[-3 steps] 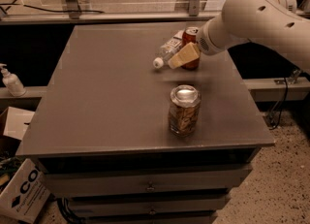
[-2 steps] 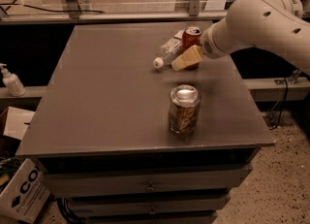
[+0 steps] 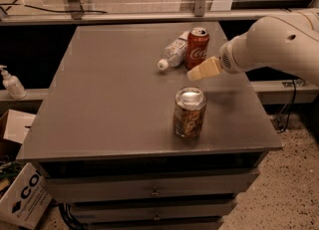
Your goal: Move coke can near blue plastic bottle
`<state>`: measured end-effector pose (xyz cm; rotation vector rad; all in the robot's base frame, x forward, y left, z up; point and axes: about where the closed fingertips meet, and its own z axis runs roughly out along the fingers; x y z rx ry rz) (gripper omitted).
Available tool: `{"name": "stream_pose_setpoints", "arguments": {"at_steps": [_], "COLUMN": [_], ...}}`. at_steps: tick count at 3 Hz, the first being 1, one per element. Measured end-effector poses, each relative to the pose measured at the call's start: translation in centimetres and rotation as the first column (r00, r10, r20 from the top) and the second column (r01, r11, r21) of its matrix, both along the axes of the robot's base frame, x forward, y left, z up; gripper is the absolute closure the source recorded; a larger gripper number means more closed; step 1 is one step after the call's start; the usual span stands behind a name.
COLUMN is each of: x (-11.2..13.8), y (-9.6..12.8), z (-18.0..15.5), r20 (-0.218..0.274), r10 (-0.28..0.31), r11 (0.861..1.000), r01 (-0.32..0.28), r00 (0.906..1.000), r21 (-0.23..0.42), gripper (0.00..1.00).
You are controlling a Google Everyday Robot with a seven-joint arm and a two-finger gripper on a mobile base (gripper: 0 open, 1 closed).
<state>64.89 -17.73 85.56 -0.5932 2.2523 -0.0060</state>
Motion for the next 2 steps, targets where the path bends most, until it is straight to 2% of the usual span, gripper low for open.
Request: {"name": "stream_pose_setpoints", "arguments": {"at_steps": [1,2], "x": [0.0,-0.1], "y": [0.0,1.1], "z": [0.0,0.4], "r20": [0.0,0.013], "r10": [0.0,0.023], "r11": [1.0,1.0], "r01": [0.0,-0.023], "r00": [1.0,0.9997], "r21": [0.0,0.0], "gripper": [0.0,0.0]}}
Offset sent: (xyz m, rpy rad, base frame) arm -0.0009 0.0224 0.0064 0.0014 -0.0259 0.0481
